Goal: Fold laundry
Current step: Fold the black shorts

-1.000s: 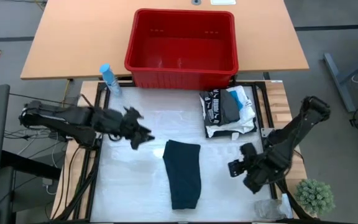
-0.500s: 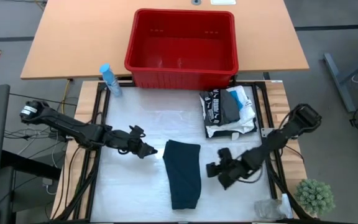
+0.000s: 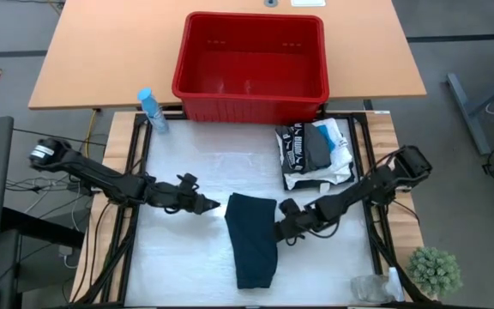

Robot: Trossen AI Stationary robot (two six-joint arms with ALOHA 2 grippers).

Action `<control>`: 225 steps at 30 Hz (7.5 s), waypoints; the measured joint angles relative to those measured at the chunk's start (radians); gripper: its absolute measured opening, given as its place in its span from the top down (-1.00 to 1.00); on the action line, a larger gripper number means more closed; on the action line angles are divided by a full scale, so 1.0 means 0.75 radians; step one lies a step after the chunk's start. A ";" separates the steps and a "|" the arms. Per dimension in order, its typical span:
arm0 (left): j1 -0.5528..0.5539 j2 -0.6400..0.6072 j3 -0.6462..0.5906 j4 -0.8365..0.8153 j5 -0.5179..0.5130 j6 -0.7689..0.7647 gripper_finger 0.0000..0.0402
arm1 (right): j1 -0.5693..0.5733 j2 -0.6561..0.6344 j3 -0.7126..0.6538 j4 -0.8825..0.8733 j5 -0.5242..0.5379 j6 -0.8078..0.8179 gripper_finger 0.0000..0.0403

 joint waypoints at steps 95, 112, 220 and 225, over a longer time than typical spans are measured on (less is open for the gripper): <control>-0.208 1.158 0.567 0.161 -0.042 1.142 1.00 | 0.218 -0.117 0.050 0.195 -0.109 -2.518 -0.16; -0.208 1.157 0.567 0.133 -0.075 1.142 1.00 | 0.308 0.207 0.230 -0.003 0.147 -2.611 -0.52; -0.209 1.005 0.564 0.121 0.018 0.900 1.00 | -0.288 0.220 0.463 -0.182 -0.765 -1.751 0.91; -0.206 0.957 0.564 0.079 0.031 0.879 1.00 | -0.289 0.220 0.463 -0.180 -0.798 -1.752 0.91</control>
